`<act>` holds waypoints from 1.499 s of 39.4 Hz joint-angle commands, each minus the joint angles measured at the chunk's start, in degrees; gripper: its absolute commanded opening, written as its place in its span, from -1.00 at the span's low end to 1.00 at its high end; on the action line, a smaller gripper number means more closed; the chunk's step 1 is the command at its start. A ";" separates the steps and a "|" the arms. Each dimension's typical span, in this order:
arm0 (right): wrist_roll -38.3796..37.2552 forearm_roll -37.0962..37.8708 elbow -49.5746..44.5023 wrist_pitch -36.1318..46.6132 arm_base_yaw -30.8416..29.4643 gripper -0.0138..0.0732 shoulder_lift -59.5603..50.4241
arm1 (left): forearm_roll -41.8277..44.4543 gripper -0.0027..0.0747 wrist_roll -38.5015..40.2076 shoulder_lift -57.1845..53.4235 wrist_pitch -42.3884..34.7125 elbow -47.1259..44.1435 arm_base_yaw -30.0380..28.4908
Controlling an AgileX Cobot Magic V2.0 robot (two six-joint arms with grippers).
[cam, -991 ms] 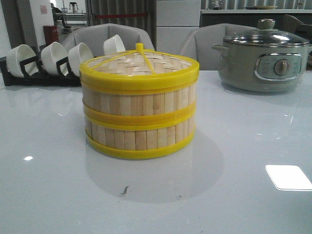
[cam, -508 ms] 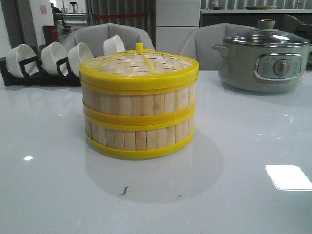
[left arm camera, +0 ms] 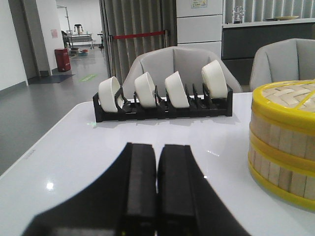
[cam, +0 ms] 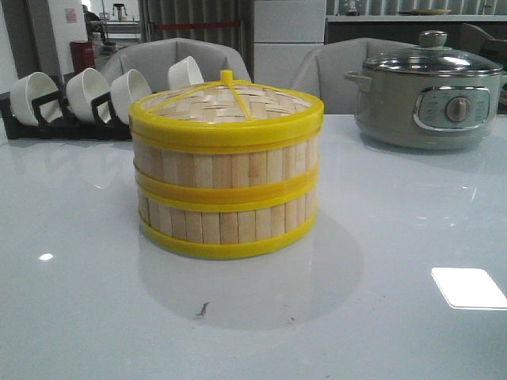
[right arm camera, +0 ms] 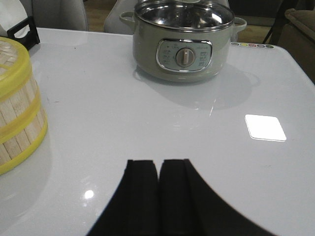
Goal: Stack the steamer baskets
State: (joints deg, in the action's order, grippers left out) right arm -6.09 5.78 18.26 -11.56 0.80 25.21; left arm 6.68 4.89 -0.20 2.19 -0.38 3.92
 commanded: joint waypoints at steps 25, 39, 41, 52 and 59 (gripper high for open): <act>-0.31 -9.88 -19.30 7.34 -0.32 -0.56 -27.13 | 0.04 -0.71 0.38 -0.87 -5.28 -0.08 0.19; -0.31 -10.03 -19.12 5.11 -0.32 -0.56 -26.97 | 0.04 -0.71 0.38 -0.74 -5.28 -0.08 0.19; -0.31 -10.03 -19.12 5.11 -0.32 -0.56 -26.97 | 0.04 -0.71 0.38 -0.74 -5.28 -0.08 0.19; -0.31 -10.03 -19.12 6.17 -0.32 -0.56 -26.97 | 0.04 -0.71 0.38 -0.74 -5.28 -0.08 0.19; -0.31 -9.67 -19.12 6.89 -0.32 -0.56 -26.97 | 0.04 -0.71 0.38 -0.74 -5.28 -0.08 0.19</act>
State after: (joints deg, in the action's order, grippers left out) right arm -6.53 -3.85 -1.75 -10.33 0.80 -0.58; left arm 6.68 4.89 -0.20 2.14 -0.38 3.92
